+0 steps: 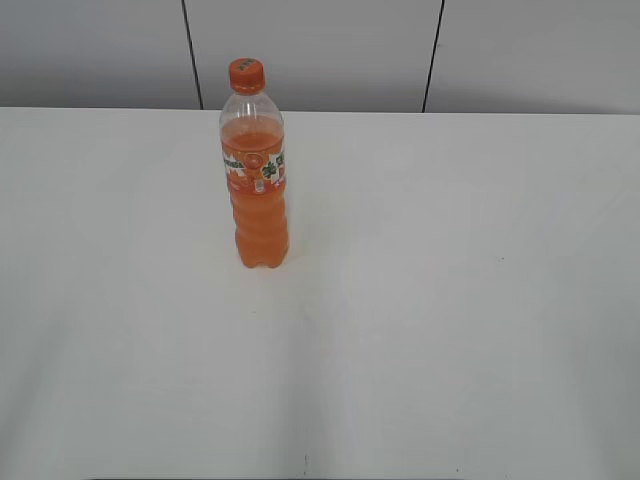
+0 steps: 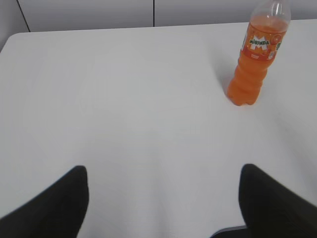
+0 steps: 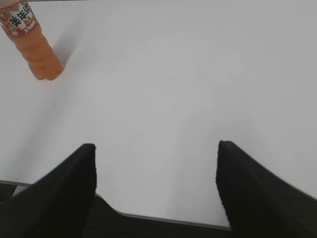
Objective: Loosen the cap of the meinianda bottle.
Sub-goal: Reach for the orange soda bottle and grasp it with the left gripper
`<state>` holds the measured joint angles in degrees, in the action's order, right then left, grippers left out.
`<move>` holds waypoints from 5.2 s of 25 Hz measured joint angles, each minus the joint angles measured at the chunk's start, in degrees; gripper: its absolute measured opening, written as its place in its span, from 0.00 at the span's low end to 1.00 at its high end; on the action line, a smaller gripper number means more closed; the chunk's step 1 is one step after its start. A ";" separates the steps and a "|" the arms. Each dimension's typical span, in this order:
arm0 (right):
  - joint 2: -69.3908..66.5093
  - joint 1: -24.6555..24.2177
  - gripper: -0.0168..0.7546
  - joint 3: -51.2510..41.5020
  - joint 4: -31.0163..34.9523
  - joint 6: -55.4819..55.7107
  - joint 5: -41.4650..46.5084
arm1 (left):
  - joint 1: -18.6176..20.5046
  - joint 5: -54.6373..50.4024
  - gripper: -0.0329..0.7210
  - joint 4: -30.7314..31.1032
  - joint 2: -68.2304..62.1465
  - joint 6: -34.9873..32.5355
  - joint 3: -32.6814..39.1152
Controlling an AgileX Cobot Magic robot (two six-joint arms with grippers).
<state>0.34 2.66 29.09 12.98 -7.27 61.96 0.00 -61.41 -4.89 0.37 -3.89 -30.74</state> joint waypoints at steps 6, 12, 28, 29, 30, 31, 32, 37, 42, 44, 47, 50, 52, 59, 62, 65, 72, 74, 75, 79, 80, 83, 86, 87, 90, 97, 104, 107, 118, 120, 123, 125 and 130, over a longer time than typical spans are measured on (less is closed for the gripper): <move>0.00 0.00 0.75 0.00 0.00 0.00 0.00 | 0.00 0.00 0.79 0.00 0.00 0.00 0.00; 0.00 0.00 0.75 0.00 0.00 0.00 0.00 | 0.00 0.11 0.76 -0.31 0.00 0.00 0.00; 0.00 0.00 0.75 0.00 0.04 0.00 0.00 | 0.00 39.43 0.76 -3.54 -21.22 -1.75 -5.13; 0.00 0.00 0.75 0.00 0.04 0.00 0.00 | 0.00 43.15 0.76 -3.54 -24.31 -1.81 -5.13; 0.00 0.00 0.75 0.00 0.04 0.00 0.00 | 0.00 46.21 0.76 -3.59 -26.96 -1.92 -5.13; 0.00 0.00 0.75 0.00 0.04 0.00 0.00 | 0.00 49.61 0.76 -3.59 -30.11 -1.93 -5.13; 0.00 0.00 0.75 0.00 0.04 0.00 0.00 | 0.00 52.75 0.76 -3.53 -33.32 -1.98 -5.13; 0.00 0.00 0.75 0.00 0.04 0.00 0.00 | -1.27 65.39 0.76 -3.36 -48.98 -1.97 -5.13; 0.00 0.00 0.75 0.00 0.04 0.00 0.00 | -6.24 71.93 0.76 -1.55 -60.37 -1.97 -5.17; 0.00 0.00 0.75 0.00 0.04 0.00 0.00 | -8.33 75.67 0.76 -1.28 -64.69 -1.97 -5.17; 0.00 0.00 0.75 0.00 0.04 0.00 0.00 | -10.74 80.05 0.76 0.40 -71.40 -2.04 -5.17; 0.00 0.00 0.75 0.00 0.04 0.00 0.00 | -11.57 82.52 0.76 2.71 -76.19 -2.04 -5.17; 0.00 0.00 0.75 0.00 0.04 0.00 0.00 | -11.57 85.76 0.76 2.94 -79.27 -2.04 -5.00; 0.00 0.00 0.75 0.00 0.04 0.00 0.00 | -11.57 108.40 0.76 4.18 -93.45 1.68 0.00; 0.00 0.00 0.75 0.00 0.04 0.00 0.00 | -11.57 118.90 0.76 9.33 -98.95 2.81 3.07; 0.00 0.00 0.75 0.00 0.04 0.00 0.00 | -11.57 127.54 0.76 15.07 -104.73 4.37 4.80; 0.00 0.00 0.75 0.00 0.04 0.00 0.00 | -11.57 129.98 0.76 28.80 -113.70 5.81 5.12; 0.00 0.00 0.75 0.00 0.04 0.00 0.00 | -11.50 130.03 0.76 30.81 -114.79 5.81 5.12; 0.00 0.00 0.75 0.00 0.04 0.00 0.00 | -11.39 130.03 0.76 31.64 -115.20 5.81 5.12; 0.00 0.00 0.75 0.00 0.04 0.00 0.00 | -10.99 130.28 0.76 34.71 -116.56 5.86 3.69; 0.00 0.00 0.75 0.00 0.04 0.00 0.00 | -10.92 130.28 0.76 35.58 -116.89 5.86 3.18; 0.00 0.00 0.75 0.00 0.04 0.00 0.00 | -10.93 130.41 0.76 38.23 -118.08 6.04 1.86; 0.00 0.00 0.75 0.00 0.04 0.00 0.00 | -10.93 130.35 0.76 39.40 -118.38 6.04 0.67; 0.00 0.00 0.75 0.00 0.04 0.00 0.00 | -10.93 130.35 0.77 39.53 -118.38 6.04 0.20; 0.00 0.00 0.75 0.00 0.04 0.00 0.00 | -10.93 130.35 0.81 39.53 -118.38 6.04 -0.77; 0.00 0.00 0.75 0.00 0.04 0.00 0.00 | -12.40 130.35 0.82 39.47 -118.38 6.30 -3.20; 0.00 0.00 0.75 0.00 0.04 0.00 0.00 | -12.77 130.41 0.82 40.27 -119.80 9.04 -5.46; 0.00 0.00 0.75 0.00 0.04 0.00 0.00 | -12.77 130.41 0.82 43.32 -121.78 11.30 -7.65; 0.00 0.00 0.75 0.00 0.04 0.00 0.00 | -12.79 130.41 0.82 47.22 -126.73 14.37 -14.38; 0.00 0.00 0.75 0.00 0.04 0.00 0.00 | -12.79 130.41 0.82 48.07 -127.43 14.38 -15.17; 0.00 0.00 0.75 0.00 0.04 0.00 0.00 | -12.79 130.35 0.82 48.76 -127.58 14.77 -16.08; 0.00 0.00 0.75 0.00 0.04 0.00 0.00 | -12.91 130.35 0.82 48.83 -127.63 15.28 -16.79; 0.00 0.00 0.75 0.00 0.04 0.00 0.00 | -14.77 130.40 0.82 49.03 -129.30 16.16 -19.79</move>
<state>0.34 2.66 29.09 13.03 -7.27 61.96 -14.77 68.99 44.14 -128.93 12.26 -50.53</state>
